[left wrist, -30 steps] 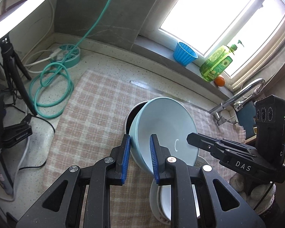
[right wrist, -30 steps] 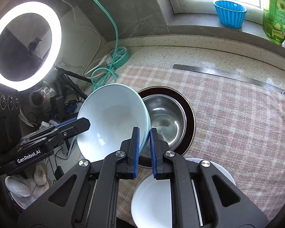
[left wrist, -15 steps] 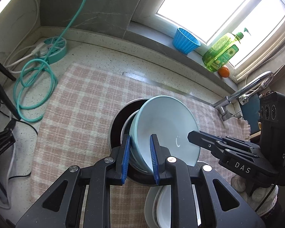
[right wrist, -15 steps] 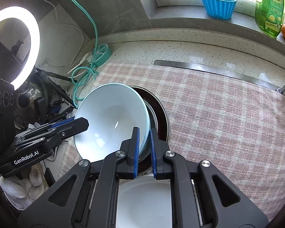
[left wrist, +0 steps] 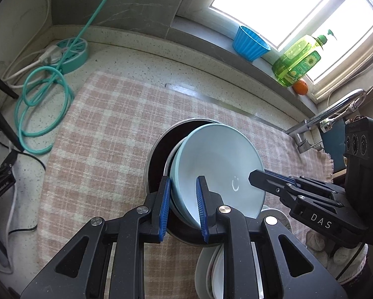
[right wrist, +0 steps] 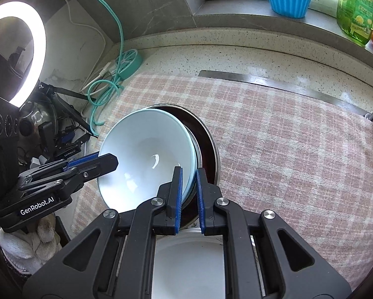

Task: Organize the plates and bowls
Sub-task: 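Lower the white bowl into the nested steel bowls with the right gripper, then open the right gripper to release the white bowl in the stack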

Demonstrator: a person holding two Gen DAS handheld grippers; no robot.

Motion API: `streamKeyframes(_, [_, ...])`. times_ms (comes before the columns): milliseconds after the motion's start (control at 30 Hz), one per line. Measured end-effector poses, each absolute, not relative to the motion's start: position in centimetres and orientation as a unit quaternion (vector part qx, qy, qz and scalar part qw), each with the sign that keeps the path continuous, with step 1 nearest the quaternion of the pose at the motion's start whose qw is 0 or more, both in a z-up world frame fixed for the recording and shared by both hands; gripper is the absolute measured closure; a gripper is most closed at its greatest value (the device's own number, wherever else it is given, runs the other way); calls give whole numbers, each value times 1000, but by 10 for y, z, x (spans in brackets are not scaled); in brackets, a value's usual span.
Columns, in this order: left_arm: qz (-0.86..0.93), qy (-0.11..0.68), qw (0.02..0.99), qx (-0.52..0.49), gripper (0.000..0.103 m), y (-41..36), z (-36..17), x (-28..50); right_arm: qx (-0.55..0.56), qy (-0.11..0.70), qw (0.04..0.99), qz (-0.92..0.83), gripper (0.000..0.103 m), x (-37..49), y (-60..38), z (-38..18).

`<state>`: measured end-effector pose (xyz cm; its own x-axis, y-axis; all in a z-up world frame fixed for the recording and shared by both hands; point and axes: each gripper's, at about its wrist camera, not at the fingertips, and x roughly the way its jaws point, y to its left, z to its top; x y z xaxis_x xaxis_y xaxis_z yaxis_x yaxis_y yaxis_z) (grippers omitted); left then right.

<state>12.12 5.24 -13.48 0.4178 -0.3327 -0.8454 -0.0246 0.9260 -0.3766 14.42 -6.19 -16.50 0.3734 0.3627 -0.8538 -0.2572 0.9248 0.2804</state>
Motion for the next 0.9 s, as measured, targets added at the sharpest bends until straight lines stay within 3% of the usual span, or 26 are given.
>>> streamKeyframes(333, [-90,529,827,-164,84,53,-136,122,39,520,833,186,90,142,-58,-164])
streamKeyframes(400, [-89,528,828,-164,84,54,-134,121,41,517,834,188,85,140,-59,-162])
streamKeyframes(567, [-86,523,832,-162,82,56,-130,118,52,505,840,191,48,136,-63,-155])
streamKeyframes(667, [-84,519,836,-157,72,56,-126,116,58,500,842,193,34,134,-66,-150])
streamKeyframes(767, [-79,511,843,-148,56,55,-121,113,63,496,844,192,28,131,-70,-147])
streamKeyframes(833, [-68,503,850,-138,37,54,-117,111,62,496,845,191,25,130,-72,-146])
streamKeyframes(900, [-62,496,857,-125,36,54,-114,109,63,493,847,188,22,129,-76,-145])
